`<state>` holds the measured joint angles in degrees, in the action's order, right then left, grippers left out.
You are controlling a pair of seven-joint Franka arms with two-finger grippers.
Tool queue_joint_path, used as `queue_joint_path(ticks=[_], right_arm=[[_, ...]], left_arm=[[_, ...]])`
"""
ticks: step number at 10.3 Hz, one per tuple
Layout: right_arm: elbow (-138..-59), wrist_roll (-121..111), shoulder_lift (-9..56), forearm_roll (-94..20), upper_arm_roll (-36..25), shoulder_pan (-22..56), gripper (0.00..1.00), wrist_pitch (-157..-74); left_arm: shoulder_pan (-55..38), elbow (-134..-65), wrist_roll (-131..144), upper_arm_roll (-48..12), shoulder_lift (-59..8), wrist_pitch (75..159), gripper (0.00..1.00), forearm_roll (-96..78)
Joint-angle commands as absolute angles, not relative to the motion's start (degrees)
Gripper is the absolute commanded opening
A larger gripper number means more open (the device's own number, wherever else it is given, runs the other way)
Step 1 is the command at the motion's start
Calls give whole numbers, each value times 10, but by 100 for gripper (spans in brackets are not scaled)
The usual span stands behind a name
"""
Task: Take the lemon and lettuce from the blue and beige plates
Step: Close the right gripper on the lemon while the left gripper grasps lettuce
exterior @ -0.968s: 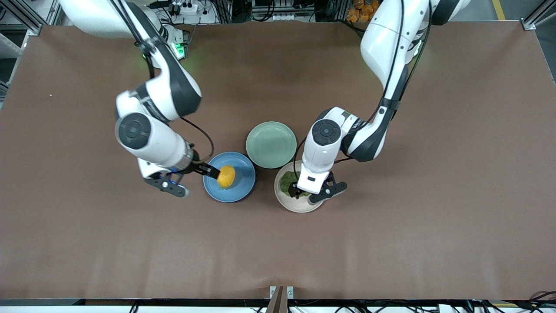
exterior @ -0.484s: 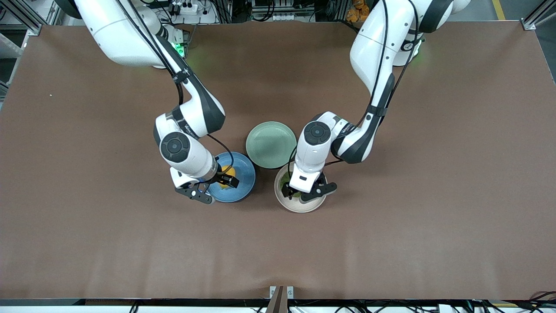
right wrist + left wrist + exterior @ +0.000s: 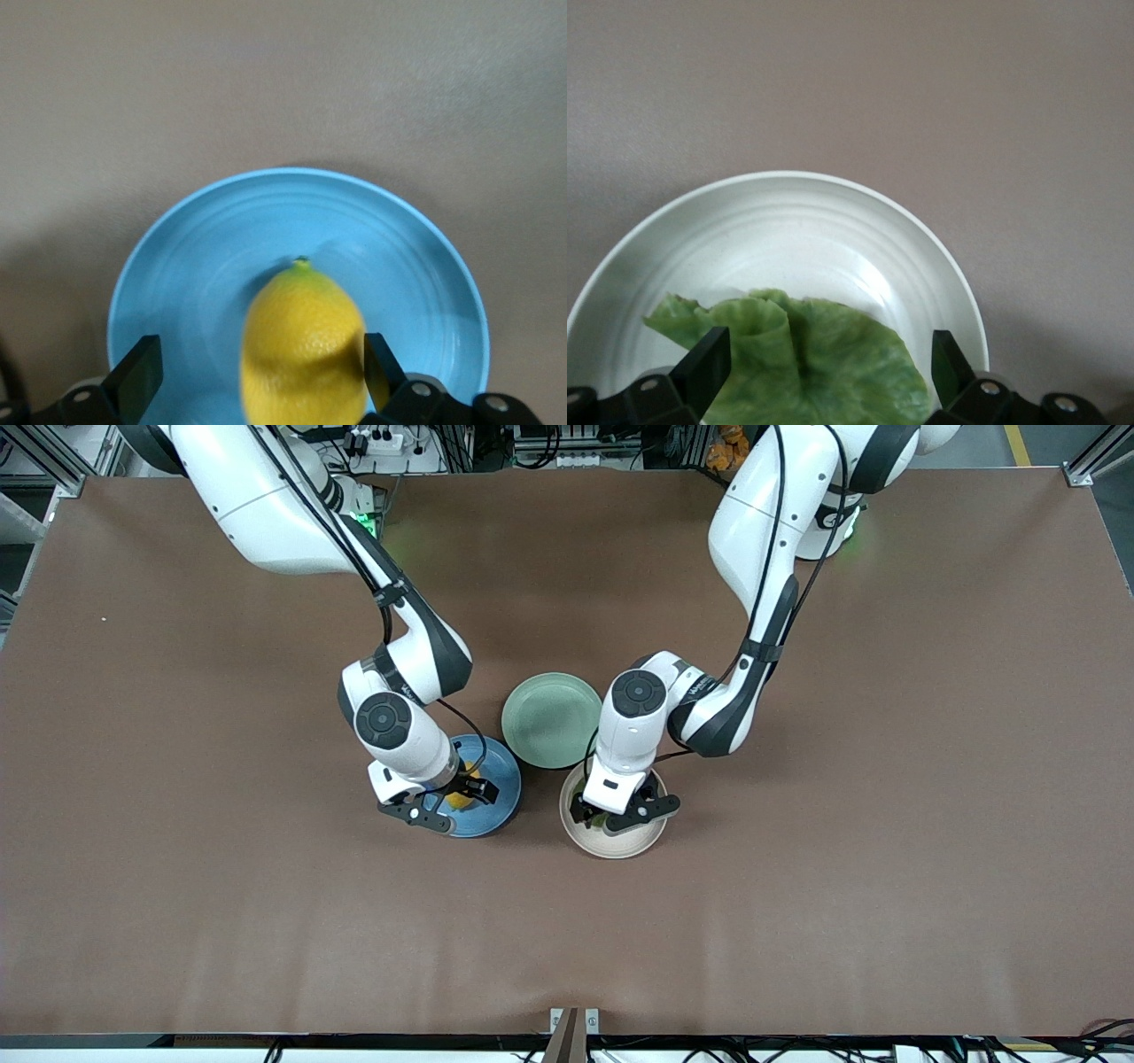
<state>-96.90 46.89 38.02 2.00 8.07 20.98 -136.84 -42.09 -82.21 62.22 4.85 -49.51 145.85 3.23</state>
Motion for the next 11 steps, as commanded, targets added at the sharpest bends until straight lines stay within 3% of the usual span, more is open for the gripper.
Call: queue_joint_path(ticks=[1, 2, 3, 8, 9, 10, 11], right_arm=[[-985, 482, 380, 46, 80, 214, 100, -1379], [-987, 482, 381, 51, 80, 214, 100, -1379], [-987, 482, 385, 51, 80, 215, 92, -1379], [-985, 495, 386, 50, 81, 214, 23, -1369], [-984, 490, 379, 50, 81, 213, 16, -1362], [-968, 488, 373, 48, 79, 212, 16, -1325], [-938, 484, 373, 46, 81, 201, 16, -1275]], left_arm=[[-427, -816, 627, 53, -498, 1433, 100, 47], [-427, -816, 621, 53, -497, 1423, 100, 47], [-427, -817, 612, 52, -498, 1421, 100, 47], [-431, -822, 599, 48, -506, 1405, 100, 47], [-432, -823, 597, 48, -506, 1405, 100, 47], [-432, -824, 595, 47, -507, 1402, 100, 47], [-432, -824, 595, 47, -506, 1390, 59, 42]])
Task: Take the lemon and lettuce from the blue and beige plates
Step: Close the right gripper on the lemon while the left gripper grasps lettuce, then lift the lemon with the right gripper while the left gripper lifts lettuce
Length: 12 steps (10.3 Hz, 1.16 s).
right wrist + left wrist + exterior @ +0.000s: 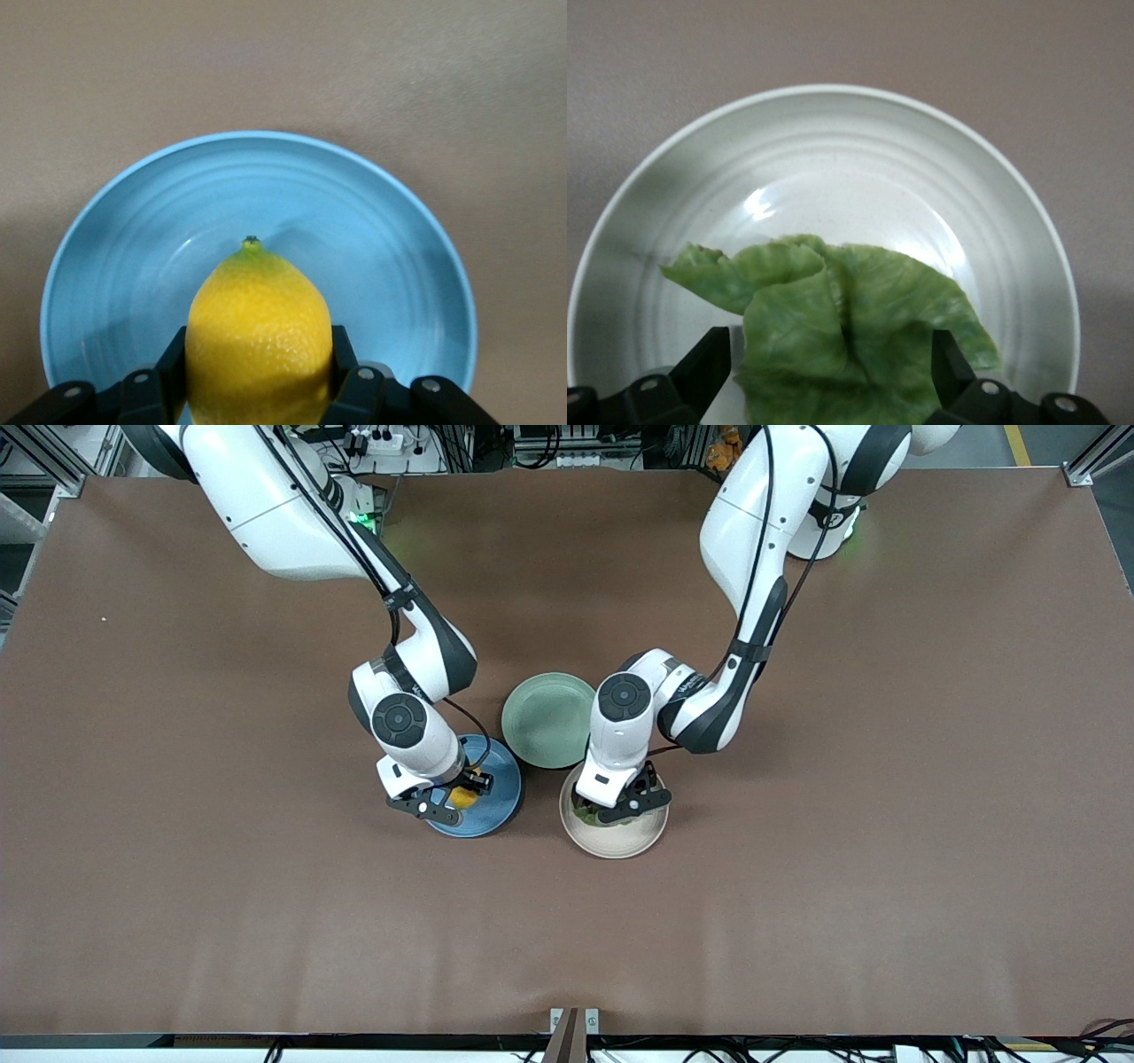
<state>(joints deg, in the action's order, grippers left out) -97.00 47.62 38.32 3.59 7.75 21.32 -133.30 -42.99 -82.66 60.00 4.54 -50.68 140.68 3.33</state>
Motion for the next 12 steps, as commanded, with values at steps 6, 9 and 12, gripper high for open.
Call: queue_joint_path(ticks=[6, 9, 12], right_arm=[[-930, 281, 267, -11, 82, 104, 16, -1142], [-975, 180, 235, -5, 74, 49, 16, -1140], [-1012, 73, 224, -3, 39, 10, 16, -1146]], left_arm=[[-435, -819, 599, 47, -487, 1326, 0, 38], [-430, -817, 600, 47, -440, 1280, 0, 38], [-416, -817, 598, 51, -395, 1246, 0, 38]])
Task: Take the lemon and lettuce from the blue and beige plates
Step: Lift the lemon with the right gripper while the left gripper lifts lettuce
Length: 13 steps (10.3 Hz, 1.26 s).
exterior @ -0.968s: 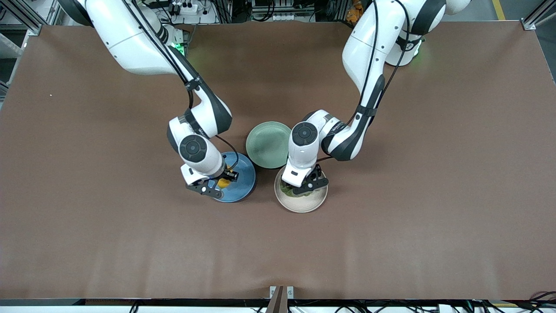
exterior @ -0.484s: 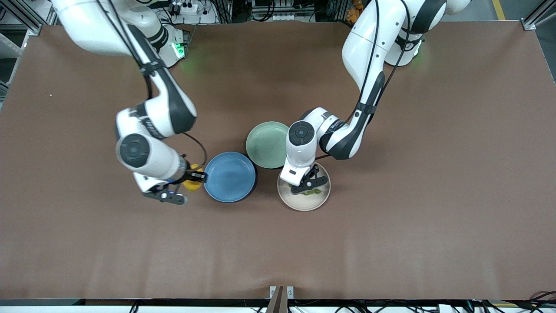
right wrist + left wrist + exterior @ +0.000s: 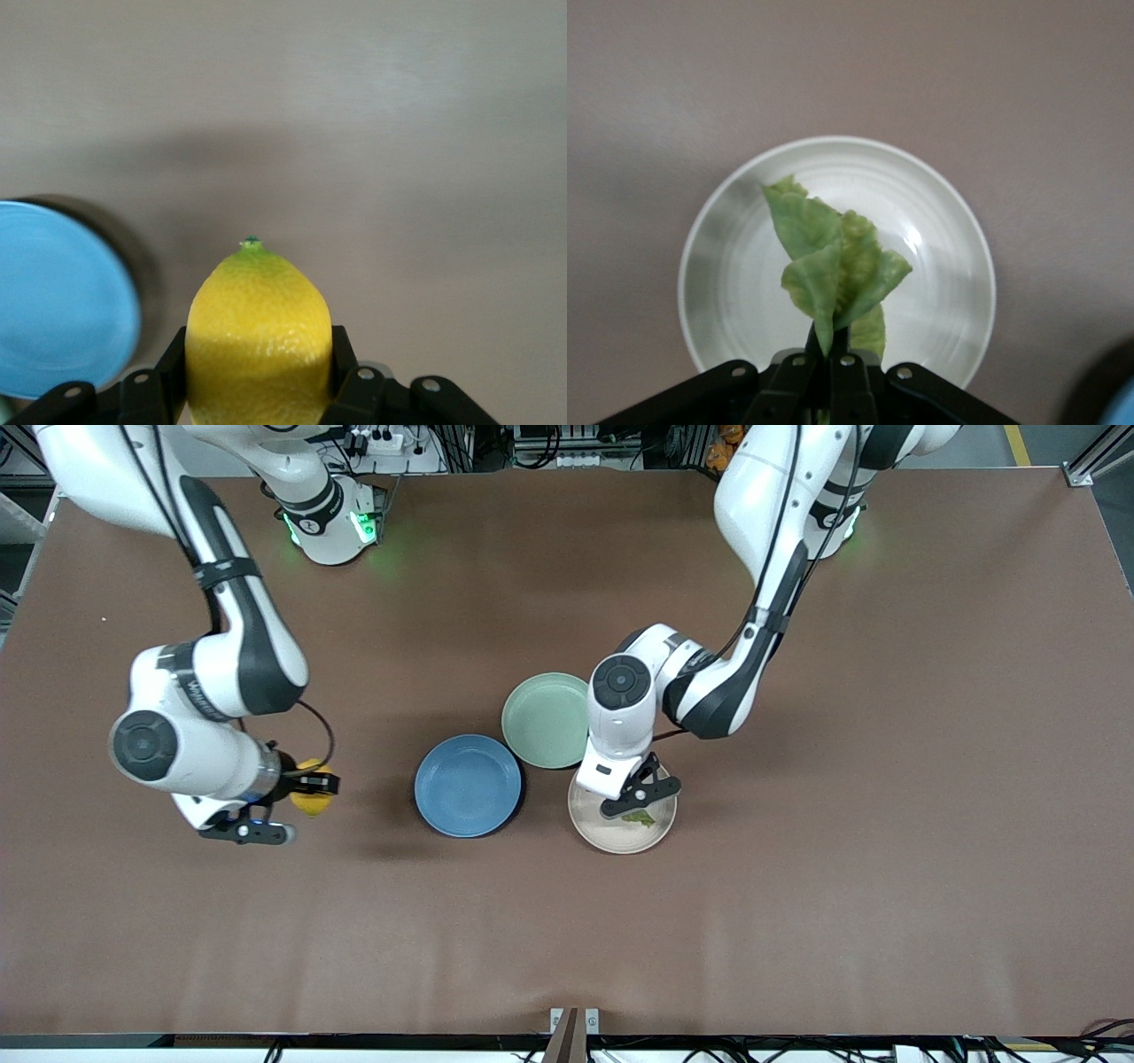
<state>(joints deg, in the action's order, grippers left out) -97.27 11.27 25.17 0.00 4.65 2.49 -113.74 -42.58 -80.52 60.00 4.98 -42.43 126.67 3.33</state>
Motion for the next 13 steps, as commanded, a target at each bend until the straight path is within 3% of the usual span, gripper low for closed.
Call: queue_joint_path(ticks=[1, 6, 10, 12, 13], right_arm=[[-1019, 54, 226, -3, 23, 6, 17, -1154], [-1109, -34, 232, 0, -8, -13, 17, -1285], [-1147, -78, 256, 0, -25, -19, 18, -1366], [-1149, -77, 272, -1, -25, -19, 23, -1389], [-1149, -76, 272, -2, -25, -19, 30, -1390]], left_arm=[[-404, -817, 596, 51, -381, 1232, 0, 38], [-308, -817, 528, 47, -325, 1172, 0, 36], [-242, -817, 391, 47, -320, 1142, 0, 15], [-190, -818, 299, 47, -325, 1138, 0, -44], [-173, -819, 263, 47, -332, 1138, 0, -66]])
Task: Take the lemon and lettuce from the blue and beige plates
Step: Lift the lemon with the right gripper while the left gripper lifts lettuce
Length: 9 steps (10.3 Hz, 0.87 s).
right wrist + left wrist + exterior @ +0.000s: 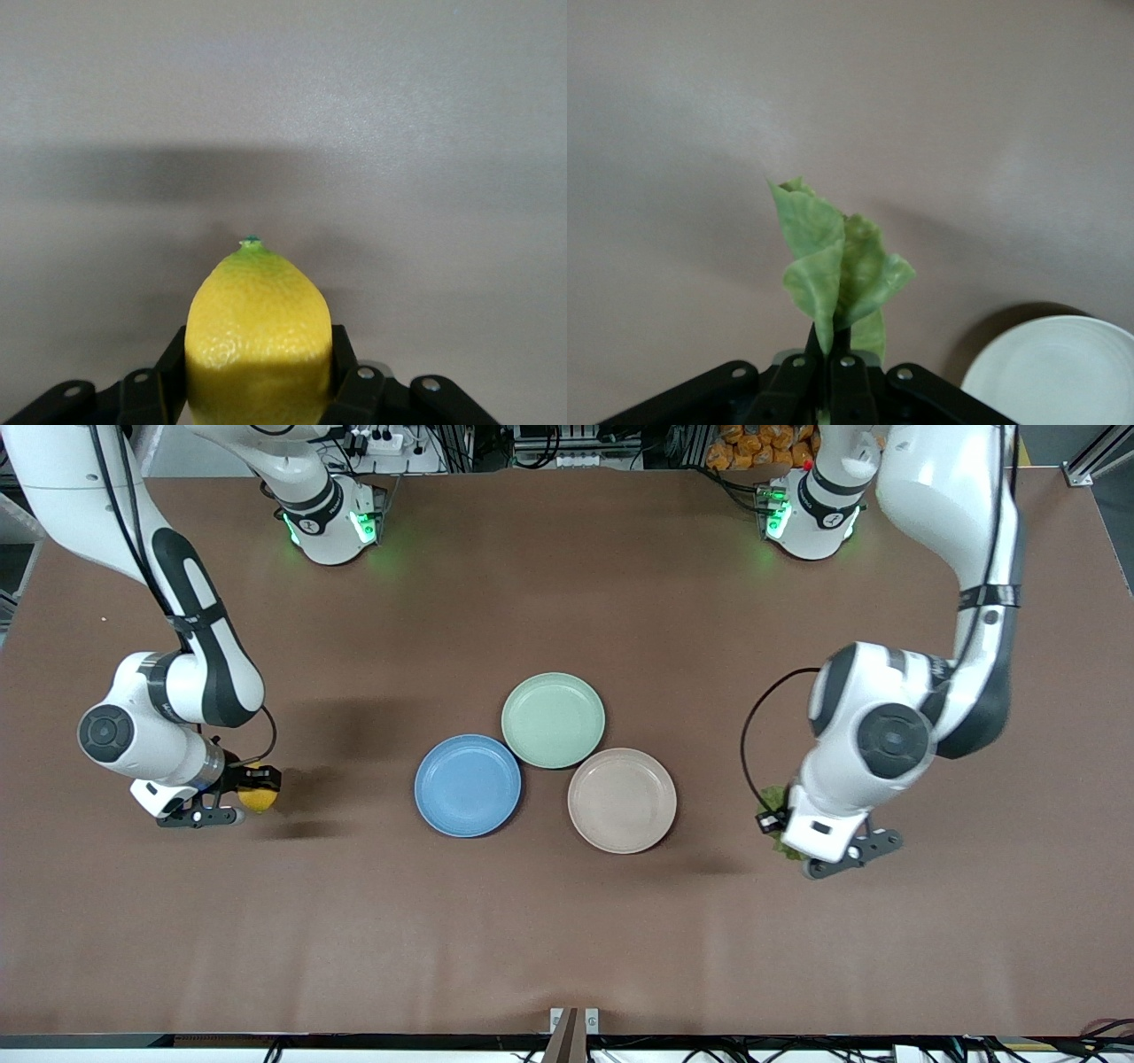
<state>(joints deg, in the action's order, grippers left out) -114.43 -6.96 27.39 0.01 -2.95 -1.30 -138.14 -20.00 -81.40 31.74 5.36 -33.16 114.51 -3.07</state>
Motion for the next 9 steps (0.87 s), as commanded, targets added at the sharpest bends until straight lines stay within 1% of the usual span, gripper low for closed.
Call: queue_joint_path(ticks=[1, 2, 3, 4, 5, 8, 9], right_arm=[[-1148, -72, 272, -3, -25, -18, 63, -1390], [-1146, -71, 272, -9, -28, -18, 100, -1389], [-1143, -73, 268, -9, -32, -16, 100, -1385], [-1132, -75, 264, -9, -38, -12, 100, -1380], [-1120, -76, 261, -9, -39, -11, 100, -1362], [-1074, -70, 229, -11, -40, -11, 100, -1268], [-1074, -50, 209, -11, -40, -11, 100, -1252]], left_arm=[[-167, -819, 245, 47, -344, 1138, 0, -70], [-161, -818, 228, 47, -355, 1138, 0, -70], [-156, -818, 212, 47, -365, 1138, 0, -70], [-152, -818, 193, 48, -371, 1138, 20, -70], [-148, -819, 187, 48, -376, 1139, 99, -69], [-145, -827, 187, 48, -369, 1138, 100, -70], [-147, -845, 191, 48, -355, 1139, 100, -70]])
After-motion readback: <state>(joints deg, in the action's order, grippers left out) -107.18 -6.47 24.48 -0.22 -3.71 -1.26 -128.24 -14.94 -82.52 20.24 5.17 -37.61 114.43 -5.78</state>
